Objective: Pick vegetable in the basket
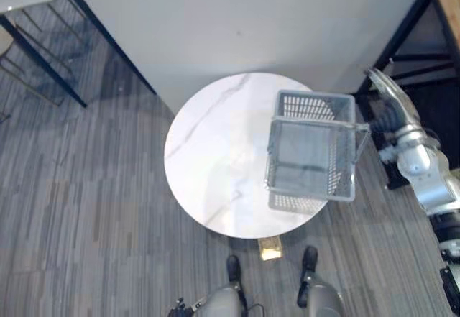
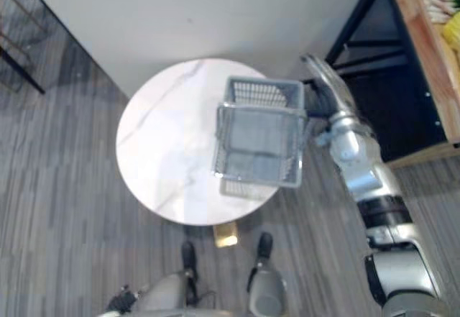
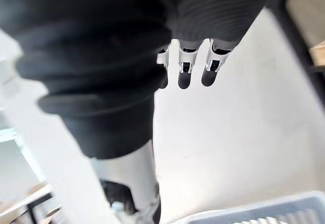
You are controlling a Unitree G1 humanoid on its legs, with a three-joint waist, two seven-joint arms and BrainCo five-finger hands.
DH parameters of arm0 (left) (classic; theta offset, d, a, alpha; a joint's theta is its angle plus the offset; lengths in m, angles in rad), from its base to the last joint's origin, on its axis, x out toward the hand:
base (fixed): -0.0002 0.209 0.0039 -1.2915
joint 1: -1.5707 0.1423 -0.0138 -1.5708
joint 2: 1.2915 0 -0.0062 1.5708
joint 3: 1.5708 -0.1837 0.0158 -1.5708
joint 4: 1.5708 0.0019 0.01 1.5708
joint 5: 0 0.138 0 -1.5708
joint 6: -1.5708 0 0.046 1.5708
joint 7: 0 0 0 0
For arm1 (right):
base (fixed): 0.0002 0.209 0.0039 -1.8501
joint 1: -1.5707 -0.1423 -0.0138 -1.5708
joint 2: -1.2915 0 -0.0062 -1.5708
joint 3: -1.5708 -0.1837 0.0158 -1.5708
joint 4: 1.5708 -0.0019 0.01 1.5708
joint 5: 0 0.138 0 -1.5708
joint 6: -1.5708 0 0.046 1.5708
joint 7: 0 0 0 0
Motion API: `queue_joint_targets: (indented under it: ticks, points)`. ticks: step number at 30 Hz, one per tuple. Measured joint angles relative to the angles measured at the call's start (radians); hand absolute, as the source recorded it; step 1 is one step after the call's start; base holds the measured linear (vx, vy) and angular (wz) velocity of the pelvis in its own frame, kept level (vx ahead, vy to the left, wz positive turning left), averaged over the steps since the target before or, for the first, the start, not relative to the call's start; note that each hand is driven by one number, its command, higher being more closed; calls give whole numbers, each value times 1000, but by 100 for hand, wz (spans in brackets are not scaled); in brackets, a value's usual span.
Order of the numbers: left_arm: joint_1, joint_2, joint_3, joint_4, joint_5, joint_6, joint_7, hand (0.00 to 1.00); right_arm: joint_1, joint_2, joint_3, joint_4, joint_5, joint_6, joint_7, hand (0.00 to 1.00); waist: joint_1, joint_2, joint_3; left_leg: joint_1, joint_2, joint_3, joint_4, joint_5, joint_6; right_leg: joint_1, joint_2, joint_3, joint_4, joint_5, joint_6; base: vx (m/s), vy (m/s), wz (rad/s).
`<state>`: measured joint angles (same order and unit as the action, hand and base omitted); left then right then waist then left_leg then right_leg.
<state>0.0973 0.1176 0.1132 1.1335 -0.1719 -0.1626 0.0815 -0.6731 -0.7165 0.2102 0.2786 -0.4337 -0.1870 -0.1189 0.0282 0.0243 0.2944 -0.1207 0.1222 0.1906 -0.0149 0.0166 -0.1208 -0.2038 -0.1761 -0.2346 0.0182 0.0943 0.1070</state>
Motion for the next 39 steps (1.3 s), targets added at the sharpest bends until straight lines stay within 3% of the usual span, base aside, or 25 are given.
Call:
queue_joint_targets:
  ticks: [5, 15, 24, 39]
  points:
    - [-17, 3, 1, -2, 0, 0, 4, 0, -181, -18, 116, -1, -1, -10, 18, 0, 32, -9, 30, -18, -5, -19, 0, 5, 7, -1, -2, -2, -16, 8, 3, -13, 5, 9]
    - [-34, 8, 1, -7, 0, -1, 22, 0, -285, -33, 222, 13, 0, -2, 42, 0, 38, -22, 70, -29, -4, -38, 1, 7, 10, -2, 1, -9, -19, 9, 4, 1, -2, 3]
    - [-35, 16, 1, -22, 0, -1, 30, 0, -268, -36, 222, 12, 1, -3, 50, 0, 30, -38, 79, -28, -3, -35, 2, 7, 10, -4, 4, 1, -20, 11, 1, 0, 0, -1]
    - [-36, 27, -12, -22, 38, -1, 30, 0, -17, -64, 211, -55, 4, -29, 124, 0, 25, -43, 81, -13, 6, -10, 1, 7, 9, -6, 18, 47, -35, 26, -1, -6, -2, -7]
